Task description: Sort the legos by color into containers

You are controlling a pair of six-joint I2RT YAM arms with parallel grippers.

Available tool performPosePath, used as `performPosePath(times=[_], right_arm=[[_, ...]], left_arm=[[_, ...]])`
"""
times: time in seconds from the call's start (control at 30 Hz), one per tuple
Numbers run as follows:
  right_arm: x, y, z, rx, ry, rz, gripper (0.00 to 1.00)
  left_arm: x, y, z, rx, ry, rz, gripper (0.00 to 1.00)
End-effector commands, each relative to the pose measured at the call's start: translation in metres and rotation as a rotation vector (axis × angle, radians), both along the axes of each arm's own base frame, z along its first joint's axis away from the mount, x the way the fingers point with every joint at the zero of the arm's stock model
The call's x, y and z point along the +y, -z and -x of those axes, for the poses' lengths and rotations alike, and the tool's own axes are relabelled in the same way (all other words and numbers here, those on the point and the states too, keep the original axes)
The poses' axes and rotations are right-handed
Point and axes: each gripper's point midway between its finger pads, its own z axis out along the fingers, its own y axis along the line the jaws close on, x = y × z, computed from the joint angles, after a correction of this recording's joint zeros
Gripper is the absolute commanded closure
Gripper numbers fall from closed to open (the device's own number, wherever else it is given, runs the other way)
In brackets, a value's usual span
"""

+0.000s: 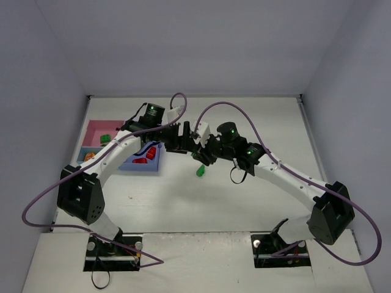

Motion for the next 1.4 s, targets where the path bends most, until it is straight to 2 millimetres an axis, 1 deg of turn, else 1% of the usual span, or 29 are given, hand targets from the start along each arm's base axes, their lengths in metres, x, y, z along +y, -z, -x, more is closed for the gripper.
performPosePath(times=[0.0,0.1,0.13,0.17,0.23,0.27,0.33,0.4,0.47,0.5,0.53,0.6,0.67,0.7,0.73,0.77,0.8,0.83,0.87,0.9,0.93,1.0,1.03,1.1,1.17,1.2,1.23,1.27,1.37], right_arm=[[0.010,-0.046,-0.007,-0.097,-0.020,-0.092,0.97],[0.010,-0.047,-0.007,-0.096,-0.018,-0.097,0.96],[0.010,-0.046,-0.006,-0.094,-0.020,-0.096,0.96],[0.010,-0.047,-0.006,-0.094,-0.019,-0.097,0.96],[0.011,-0.047,-0.005,-0.092,-0.021,-0.100,0.95],[0.010,-0.046,-0.005,-0.090,-0.021,-0.099,0.95],[0.011,-0.045,-0.004,-0.088,-0.023,-0.100,0.95],[0.011,-0.045,-0.006,-0.091,-0.019,-0.099,0.94],[0.011,-0.044,-0.007,-0.088,-0.014,-0.097,0.87],[0.010,-0.043,-0.008,-0.087,-0.004,-0.094,0.84],[0.010,-0.042,-0.009,-0.086,0.002,-0.090,0.78],[0.006,-0.038,-0.014,-0.079,0.038,-0.081,0.48],[0.003,-0.035,-0.017,-0.070,0.065,-0.076,0.38],[0.001,-0.033,-0.020,-0.065,0.082,-0.072,0.27],[-0.004,-0.031,-0.024,-0.056,0.102,-0.070,0.24],[-0.006,-0.029,-0.026,-0.038,0.119,-0.076,0.22],[-0.009,-0.028,-0.029,-0.030,0.141,-0.077,0.15],[-0.016,-0.027,-0.035,-0.021,0.170,-0.081,0.08],[-0.020,-0.026,-0.037,-0.002,0.195,-0.092,0.04],[-0.024,-0.024,-0.040,0.008,0.216,-0.095,0.00],[-0.032,-0.023,-0.046,0.019,0.247,-0.098,0.00],[-0.038,-0.020,-0.049,0.046,0.292,-0.111,0.00],[-0.044,-0.021,-0.052,0.042,0.323,-0.116,0.00],[-0.049,-0.016,-0.053,0.061,0.379,-0.125,0.00],[-0.058,-0.015,-0.057,0.061,0.453,-0.139,0.00],[-0.060,-0.011,-0.056,0.084,0.475,-0.147,0.00],[-0.061,-0.009,-0.056,0.105,0.502,-0.161,0.00],[-0.062,-0.005,-0.056,0.117,0.520,-0.160,0.00],[-0.065,0.000,-0.052,0.138,0.532,-0.163,0.00]], left_arm=[[-0.015,-0.024,-0.001,-0.075,0.049,0.083,0.28],[-0.021,-0.022,0.001,-0.073,0.065,0.083,0.34],[-0.021,-0.020,0.001,-0.072,0.067,0.081,0.37],[-0.022,-0.018,0.002,-0.064,0.068,0.078,0.44],[-0.025,-0.018,0.004,-0.065,0.078,0.080,0.48],[-0.026,-0.018,0.004,-0.067,0.078,0.080,0.53],[-0.028,-0.018,0.005,-0.070,0.081,0.081,0.57],[-0.028,-0.018,0.005,-0.069,0.081,0.079,0.70],[-0.027,-0.018,0.003,-0.075,0.073,0.073,0.82],[-0.026,-0.018,0.003,-0.079,0.071,0.070,0.93],[-0.026,-0.018,0.002,-0.085,0.068,0.065,0.95],[-0.020,-0.019,-0.001,-0.110,0.058,0.044,0.96],[-0.007,-0.018,-0.009,-0.125,0.032,0.006,0.96],[-0.001,-0.018,-0.013,-0.135,0.017,-0.010,0.96],[0.009,-0.014,-0.015,-0.117,-0.005,-0.041,0.97],[0.027,-0.016,-0.031,-0.155,-0.058,-0.086,0.97],[0.040,-0.015,-0.038,-0.161,-0.093,-0.121,0.97],[0.055,-0.011,-0.040,-0.138,-0.129,-0.172,0.97],[0.076,-0.008,-0.052,-0.162,-0.191,-0.246,0.97],[0.101,-0.011,-0.063,-0.161,-0.262,-0.302,0.96],[0.119,-0.010,-0.070,-0.169,-0.316,-0.360,0.97],[0.173,-0.009,-0.090,-0.190,-0.478,-0.522,0.96],[0.192,-0.010,-0.097,-0.198,-0.535,-0.572,0.96],[0.243,-0.007,-0.109,-0.191,-0.679,-0.685,0.96],[0.270,-0.006,-0.115,-0.167,-0.769,-0.721,0.96],[0.284,-0.003,-0.123,-0.162,-0.809,-0.727,0.96],[0.305,-0.002,-0.127,-0.157,-0.865,-0.749,0.97],[0.312,0.006,-0.133,-0.143,-0.879,-0.764,0.96],[0.344,0.012,-0.147,-0.132,-0.959,-0.808,0.96]])
